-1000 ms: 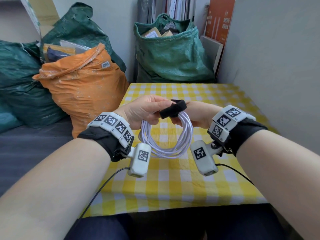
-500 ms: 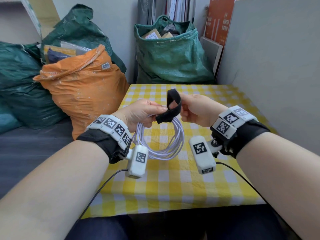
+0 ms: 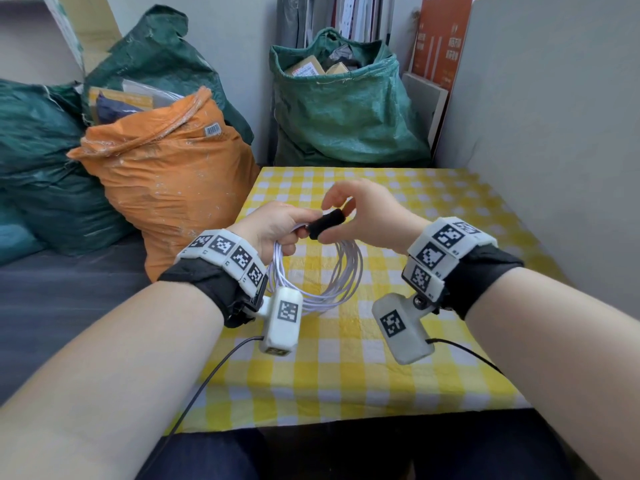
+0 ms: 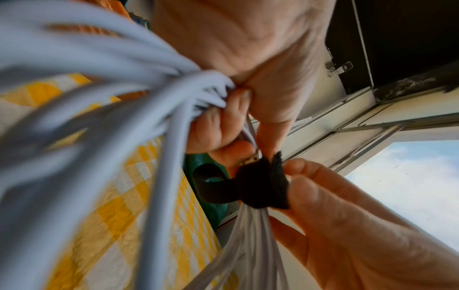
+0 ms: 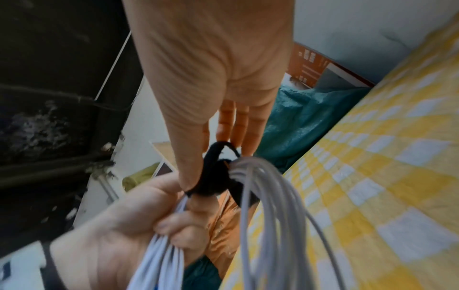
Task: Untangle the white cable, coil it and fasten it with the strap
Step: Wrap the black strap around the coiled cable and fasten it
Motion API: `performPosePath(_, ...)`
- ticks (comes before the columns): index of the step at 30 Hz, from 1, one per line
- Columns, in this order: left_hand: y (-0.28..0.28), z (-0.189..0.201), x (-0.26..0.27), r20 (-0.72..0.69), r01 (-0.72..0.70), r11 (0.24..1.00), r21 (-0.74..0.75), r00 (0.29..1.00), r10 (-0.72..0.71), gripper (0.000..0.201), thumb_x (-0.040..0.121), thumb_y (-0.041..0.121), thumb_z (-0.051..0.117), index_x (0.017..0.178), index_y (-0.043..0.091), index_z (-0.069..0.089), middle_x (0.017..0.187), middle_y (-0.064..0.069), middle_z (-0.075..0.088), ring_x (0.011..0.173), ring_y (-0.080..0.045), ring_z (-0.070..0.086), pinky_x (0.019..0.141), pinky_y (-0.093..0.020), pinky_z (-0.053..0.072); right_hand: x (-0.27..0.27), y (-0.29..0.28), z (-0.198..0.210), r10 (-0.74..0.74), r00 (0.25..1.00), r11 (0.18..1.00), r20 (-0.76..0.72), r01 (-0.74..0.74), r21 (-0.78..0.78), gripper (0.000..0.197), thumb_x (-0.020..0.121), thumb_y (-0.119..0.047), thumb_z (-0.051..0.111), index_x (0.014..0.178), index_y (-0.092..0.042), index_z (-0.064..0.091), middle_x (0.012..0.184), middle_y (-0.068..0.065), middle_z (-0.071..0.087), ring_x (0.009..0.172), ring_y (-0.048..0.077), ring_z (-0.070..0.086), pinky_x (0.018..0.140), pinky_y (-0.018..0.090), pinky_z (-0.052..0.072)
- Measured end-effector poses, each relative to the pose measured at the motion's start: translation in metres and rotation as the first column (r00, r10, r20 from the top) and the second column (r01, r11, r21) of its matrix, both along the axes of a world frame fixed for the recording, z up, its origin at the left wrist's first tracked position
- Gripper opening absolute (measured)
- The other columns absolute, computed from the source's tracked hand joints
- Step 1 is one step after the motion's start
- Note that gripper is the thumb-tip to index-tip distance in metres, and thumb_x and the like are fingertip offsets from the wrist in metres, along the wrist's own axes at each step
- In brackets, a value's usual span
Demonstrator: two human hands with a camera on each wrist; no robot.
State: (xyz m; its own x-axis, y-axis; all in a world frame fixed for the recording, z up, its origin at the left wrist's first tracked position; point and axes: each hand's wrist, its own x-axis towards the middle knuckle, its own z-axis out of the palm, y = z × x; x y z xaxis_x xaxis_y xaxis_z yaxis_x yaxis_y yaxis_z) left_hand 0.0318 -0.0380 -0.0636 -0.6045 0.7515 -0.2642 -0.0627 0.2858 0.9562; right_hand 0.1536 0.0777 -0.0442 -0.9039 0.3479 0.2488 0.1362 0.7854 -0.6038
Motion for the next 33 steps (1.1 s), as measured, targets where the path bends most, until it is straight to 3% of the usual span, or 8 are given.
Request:
performPosePath(4, 0.001, 0.000, 0.002, 0.068, -0.032, 0.999, 0.011, 0.997, 0.031, 0.032, 0.091, 0.017, 0.058, 0.059, 0.010, 0.057, 0.053, -0.002, 0.038, 0.030, -0.006, 0.018, 0.033, -0.016, 0.015, -0.003, -0.004, -0.005, 0.089, 0.995, 0.961, -0.043, -0.075, 0.266, 0.024, 0.070, -0.020, 0.079, 0.090, -0.013, 0.067, 0.088, 0.001, 0.063, 0.077, 0.017, 0.055, 0.073, 0.035, 0.050)
performPosePath(9, 0.000, 0.001, -0.001, 0.133, -0.068, 0.997, 0.026, 0.989, 0.064, 0.028, 0.094, 0.016, 0.051, 0.068, 0.009, 0.054, 0.049, -0.001, 0.040, 0.027, -0.004, 0.018, 0.033, -0.017, 0.014, -0.001, -0.005, -0.008, 0.066, 0.995, 0.941, -0.078, -0.036, 0.338, 0.019, 0.090, -0.023, 0.060, 0.097, -0.012, 0.073, 0.079, 0.004, 0.069, 0.072, 0.019, 0.060, 0.067, 0.030, 0.048)
performPosePath(15, 0.000, -0.001, 0.003, 0.072, -0.015, 0.999, 0.033, 0.997, 0.013, 0.021, 0.094, 0.012, 0.050, 0.076, 0.007, 0.059, 0.049, -0.003, 0.039, 0.027, -0.005, 0.018, 0.031, -0.015, 0.016, -0.007, -0.004, -0.009, -0.075, 0.996, 0.978, -0.048, 0.083, 0.191, 0.025, 0.094, -0.022, 0.054, 0.088, -0.007, 0.073, 0.063, -0.002, 0.053, 0.053, 0.007, 0.041, 0.049, 0.016, 0.029)
performPosePath(18, -0.002, 0.000, 0.002, 0.088, 0.003, 0.998, 0.062, 0.996, -0.009, 0.018, 0.095, 0.013, 0.050, 0.081, 0.006, 0.058, 0.046, -0.002, 0.041, 0.025, -0.004, 0.019, 0.030, -0.014, 0.017, -0.009, 0.000, -0.008, -0.182, 0.983, 0.983, -0.034, 0.181, -0.030, 0.032, 0.094, -0.018, 0.052, 0.076, 0.005, 0.065, 0.063, 0.006, 0.056, 0.057, 0.023, 0.054, 0.055, 0.024, 0.046)
performPosePath(22, -0.001, 0.002, 0.004, 0.077, 0.049, 0.991, 0.125, 0.995, -0.059, 0.017, 0.095, 0.013, 0.050, 0.083, 0.004, 0.058, 0.043, -0.002, 0.042, 0.025, -0.004, 0.021, 0.034, -0.016, 0.014, -0.010, 0.016, -0.006, -0.409, 0.912, 0.763, 0.004, 0.344, -0.547, 0.023, 0.094, -0.011, 0.047, 0.079, 0.000, 0.062, 0.071, 0.011, 0.067, 0.065, 0.025, 0.071, 0.067, 0.039, 0.061)
performPosePath(25, 0.000, 0.001, 0.003, 0.074, 0.045, 0.986, 0.162, 0.996, -0.057, 0.021, 0.095, 0.013, 0.050, 0.078, 0.005, 0.060, 0.044, -0.002, 0.044, 0.025, -0.004, 0.022, 0.037, -0.018, 0.013, -0.007, 0.032, -0.007, -0.515, 0.855, 0.785, 0.057, 0.498, -0.368, 0.025, 0.091, -0.019, 0.051, 0.079, -0.002, 0.064, 0.083, 0.015, 0.072, 0.078, 0.029, 0.072, 0.078, 0.046, 0.058)
performPosePath(29, 0.002, -0.001, -0.001, 0.091, 0.005, 0.984, 0.180, 0.996, -0.022, 0.021, 0.095, 0.015, 0.050, 0.080, 0.006, 0.061, 0.046, -0.002, 0.045, 0.026, -0.004, 0.023, 0.037, -0.017, 0.014, -0.001, 0.033, -0.010, -0.528, 0.844, 0.813, 0.100, 0.535, -0.229, 0.044, 0.089, -0.037, 0.056, 0.126, -0.013, 0.054, 0.115, 0.003, 0.061, 0.100, 0.021, 0.060, 0.089, 0.038, 0.052)
performPosePath(33, 0.005, -0.002, 0.000, 0.101, -0.046, 0.980, 0.192, 0.994, 0.027, 0.018, 0.095, 0.016, 0.051, 0.081, 0.007, 0.058, 0.047, -0.001, 0.044, 0.027, -0.004, 0.023, 0.035, -0.016, 0.015, -0.003, 0.018, -0.009, -0.432, 0.900, 0.850, -0.061, 0.384, -0.361, 0.024, 0.090, -0.035, 0.055, 0.106, -0.018, 0.062, 0.092, -0.006, 0.062, 0.083, 0.013, 0.058, 0.079, 0.033, 0.053)
